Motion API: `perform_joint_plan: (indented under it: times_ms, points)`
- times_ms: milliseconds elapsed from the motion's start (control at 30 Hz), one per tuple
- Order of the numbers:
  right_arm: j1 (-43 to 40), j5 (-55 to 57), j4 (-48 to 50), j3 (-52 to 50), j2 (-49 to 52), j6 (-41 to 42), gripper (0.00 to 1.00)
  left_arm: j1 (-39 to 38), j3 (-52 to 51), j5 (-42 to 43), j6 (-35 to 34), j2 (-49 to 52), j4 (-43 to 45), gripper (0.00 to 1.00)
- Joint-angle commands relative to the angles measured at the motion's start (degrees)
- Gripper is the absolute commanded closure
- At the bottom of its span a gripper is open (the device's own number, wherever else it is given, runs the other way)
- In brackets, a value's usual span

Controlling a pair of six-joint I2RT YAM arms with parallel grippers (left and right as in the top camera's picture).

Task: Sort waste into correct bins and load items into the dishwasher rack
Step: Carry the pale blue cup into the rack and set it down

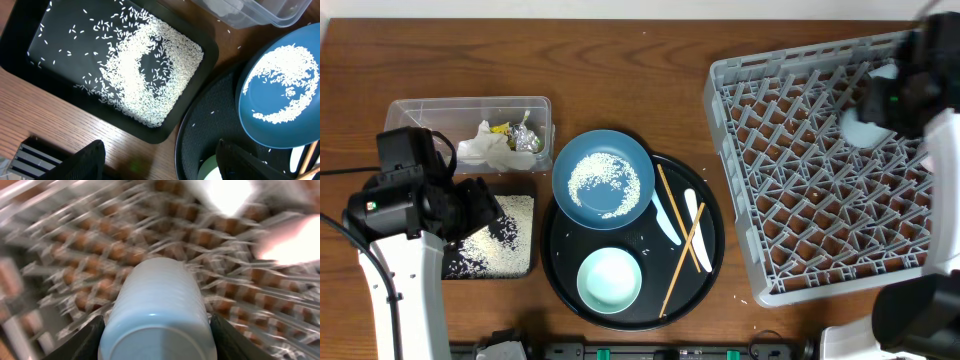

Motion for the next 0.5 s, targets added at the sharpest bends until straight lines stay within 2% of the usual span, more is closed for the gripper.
perform_joint_plan:
  times_ms: [0,200,467]
  points:
    - [-5.7,1.6,1.0,0.9,-1.6,0.6,0.77,0.2,-0.5,-0.7,-0.5,0.3,-0.3,0.28]
    - [-13.6,1.6,4.2,0.0,-0.8,0.6,0.76,0.2,-0.5,-0.7,-0.5,0.3,-0.4,0.28]
    - [-17.2,1.6,6.6,-0.2,3.1,0.6,0.76,0.2,-0.5,-0.6,-0.5,0.3,-0.4,0.27]
